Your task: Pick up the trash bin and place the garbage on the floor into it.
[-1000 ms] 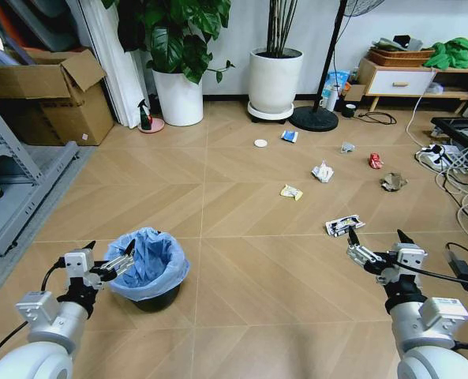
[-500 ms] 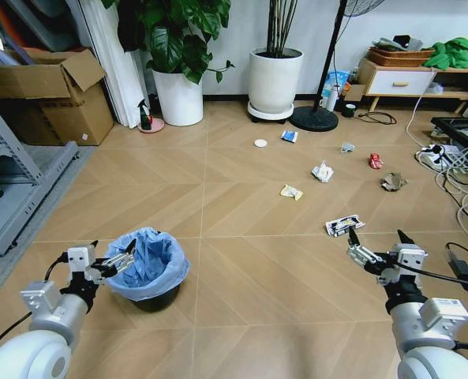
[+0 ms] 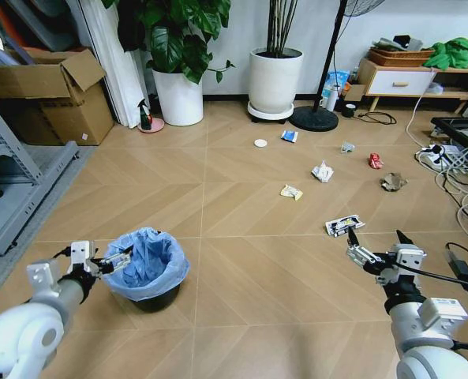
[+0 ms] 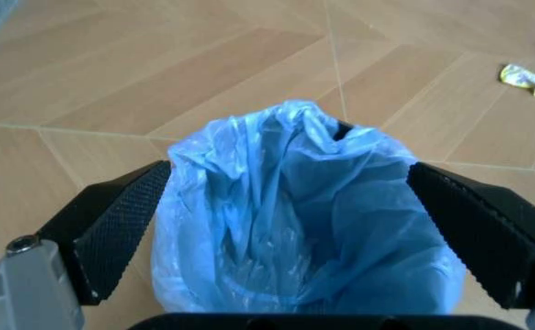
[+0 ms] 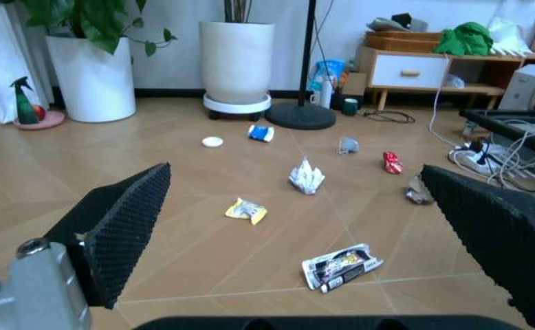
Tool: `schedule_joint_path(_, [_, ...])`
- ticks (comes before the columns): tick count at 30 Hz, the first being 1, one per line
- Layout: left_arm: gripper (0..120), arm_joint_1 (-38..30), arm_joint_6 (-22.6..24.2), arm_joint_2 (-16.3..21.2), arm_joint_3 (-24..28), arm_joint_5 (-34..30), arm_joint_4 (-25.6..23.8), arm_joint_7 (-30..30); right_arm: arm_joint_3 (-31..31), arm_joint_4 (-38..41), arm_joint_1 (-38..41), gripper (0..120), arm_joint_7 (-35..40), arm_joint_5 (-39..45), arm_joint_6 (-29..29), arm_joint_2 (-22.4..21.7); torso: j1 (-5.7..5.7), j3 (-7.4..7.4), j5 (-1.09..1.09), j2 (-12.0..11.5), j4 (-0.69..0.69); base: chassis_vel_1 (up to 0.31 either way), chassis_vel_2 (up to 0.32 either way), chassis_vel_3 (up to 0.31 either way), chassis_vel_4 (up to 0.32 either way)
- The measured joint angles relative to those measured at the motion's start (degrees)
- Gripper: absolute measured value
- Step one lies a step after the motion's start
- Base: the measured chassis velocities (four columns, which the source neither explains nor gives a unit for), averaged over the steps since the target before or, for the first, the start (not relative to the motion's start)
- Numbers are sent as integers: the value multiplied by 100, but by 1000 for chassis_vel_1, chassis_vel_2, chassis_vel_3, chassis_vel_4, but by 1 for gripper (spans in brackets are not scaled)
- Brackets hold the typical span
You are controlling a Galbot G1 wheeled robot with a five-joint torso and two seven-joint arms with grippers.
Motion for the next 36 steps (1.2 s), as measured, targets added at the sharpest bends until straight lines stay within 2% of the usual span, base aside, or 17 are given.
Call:
schedule_joint_path(3, [100, -231, 157, 189, 93, -259, 242, -78, 3, -18, -3, 100, -3, -5, 15, 0, 0, 0, 0, 0, 1, 0, 0, 0, 0])
schedule_joint_path(12, [100, -892, 178, 459, 540, -310, 906, 48, -43, -69, 5, 100, -5, -30, 19, -12, 0, 0, 0, 0, 0, 0, 0, 0, 0])
schedule_joint_path(15, [100, -1155, 172, 587, 754, -193, 1350, 327, -38, -82, -9, 100, -5, -34, 33, -21, 0, 0, -1, 0, 1, 0, 0, 0, 0])
schedule_joint_path(22, [100, -1446, 162, 760, 949, -108, 1900, 632, -19, -108, -4, 100, 3, -26, 53, -29, 0, 0, 0, 0, 2, 0, 0, 0, 0])
schedule_joint_path(36, [100, -1677, 147, 854, 1207, 30, 2540, 987, -13, -154, -5, 100, 25, -18, 107, 4, 0, 0, 0, 0, 1, 0, 0, 0, 0])
